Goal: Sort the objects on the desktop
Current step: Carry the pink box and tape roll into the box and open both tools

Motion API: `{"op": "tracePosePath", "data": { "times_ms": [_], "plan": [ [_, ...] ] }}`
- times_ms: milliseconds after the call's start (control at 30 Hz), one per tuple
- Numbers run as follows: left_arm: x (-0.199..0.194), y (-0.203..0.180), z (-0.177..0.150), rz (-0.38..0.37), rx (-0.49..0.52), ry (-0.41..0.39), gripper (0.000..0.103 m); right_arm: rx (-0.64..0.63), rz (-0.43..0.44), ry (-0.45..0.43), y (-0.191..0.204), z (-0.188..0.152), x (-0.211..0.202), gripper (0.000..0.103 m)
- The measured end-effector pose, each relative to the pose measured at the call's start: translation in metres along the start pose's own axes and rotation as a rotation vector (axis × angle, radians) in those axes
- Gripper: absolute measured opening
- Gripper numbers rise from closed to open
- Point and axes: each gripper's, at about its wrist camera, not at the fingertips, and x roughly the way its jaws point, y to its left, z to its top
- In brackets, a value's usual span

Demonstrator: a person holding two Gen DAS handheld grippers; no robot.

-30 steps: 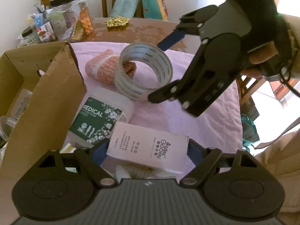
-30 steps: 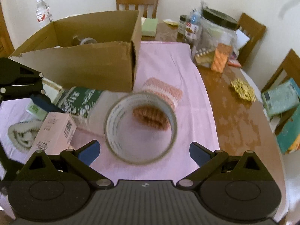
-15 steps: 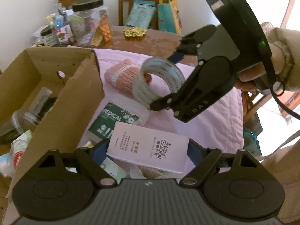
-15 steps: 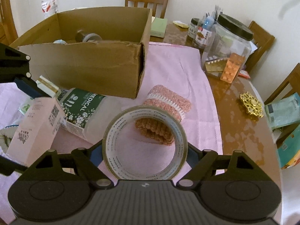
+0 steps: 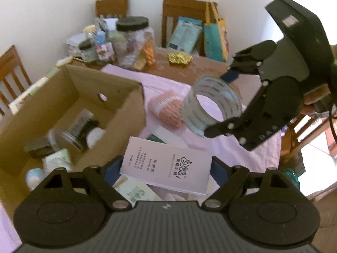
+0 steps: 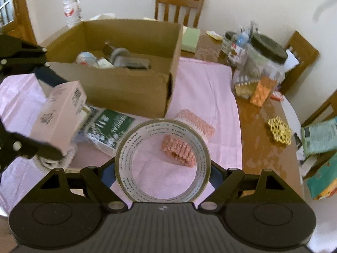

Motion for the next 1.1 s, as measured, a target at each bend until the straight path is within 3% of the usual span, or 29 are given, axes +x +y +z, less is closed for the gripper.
{"op": "tracePosePath", "data": {
  "times_ms": [467, 900, 1100],
  "plan": [
    [-0.033, 0.035, 0.030, 0.129, -0.071, -0.072, 0.086, -0.151, 0.063, -0.110, 0.015, 0.063, -0.032, 0.088],
    [-0.025, 0.087, 0.042, 0.212, -0.166, -0.084, 0.088, -0.208, 0.095, -0.138, 0.009, 0.114, -0.013, 0.088],
    [-0.015, 0.104, 0.037, 0.218, -0.213, -0.037, 0.088, -0.225, 0.106, -0.138, 0.007, 0.132, -0.001, 0.088]
  ]
}}
